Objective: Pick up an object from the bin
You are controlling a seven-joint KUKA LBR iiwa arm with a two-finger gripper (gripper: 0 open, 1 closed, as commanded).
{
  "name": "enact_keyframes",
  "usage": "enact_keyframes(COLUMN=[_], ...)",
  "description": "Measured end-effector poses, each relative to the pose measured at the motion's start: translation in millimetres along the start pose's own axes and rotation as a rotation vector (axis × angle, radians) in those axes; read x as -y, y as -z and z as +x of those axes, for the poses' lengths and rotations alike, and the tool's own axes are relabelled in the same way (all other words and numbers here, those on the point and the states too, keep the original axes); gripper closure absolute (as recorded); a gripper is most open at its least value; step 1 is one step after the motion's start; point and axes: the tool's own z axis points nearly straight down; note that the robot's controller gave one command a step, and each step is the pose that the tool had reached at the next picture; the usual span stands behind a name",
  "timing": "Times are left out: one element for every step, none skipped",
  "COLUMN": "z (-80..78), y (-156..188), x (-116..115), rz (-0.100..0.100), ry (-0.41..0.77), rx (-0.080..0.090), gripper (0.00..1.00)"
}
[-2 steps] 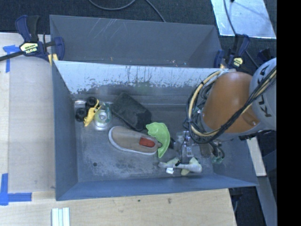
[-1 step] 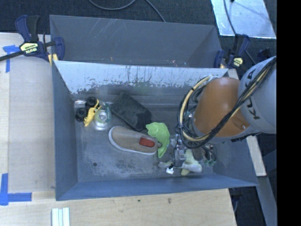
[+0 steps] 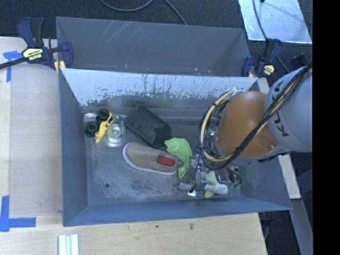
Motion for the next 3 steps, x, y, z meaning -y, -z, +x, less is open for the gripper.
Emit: enact_keyframes(z=[-2.2,-9.2,-12.3], y=[5,24,24], x=[-11,-29,-37], rz=[0.000,0.000,-0.001], ry=[0.082,0.018,-0.007], rx=[0.006,0.002,0.008], gripper=[1.00,1.00,1.00])
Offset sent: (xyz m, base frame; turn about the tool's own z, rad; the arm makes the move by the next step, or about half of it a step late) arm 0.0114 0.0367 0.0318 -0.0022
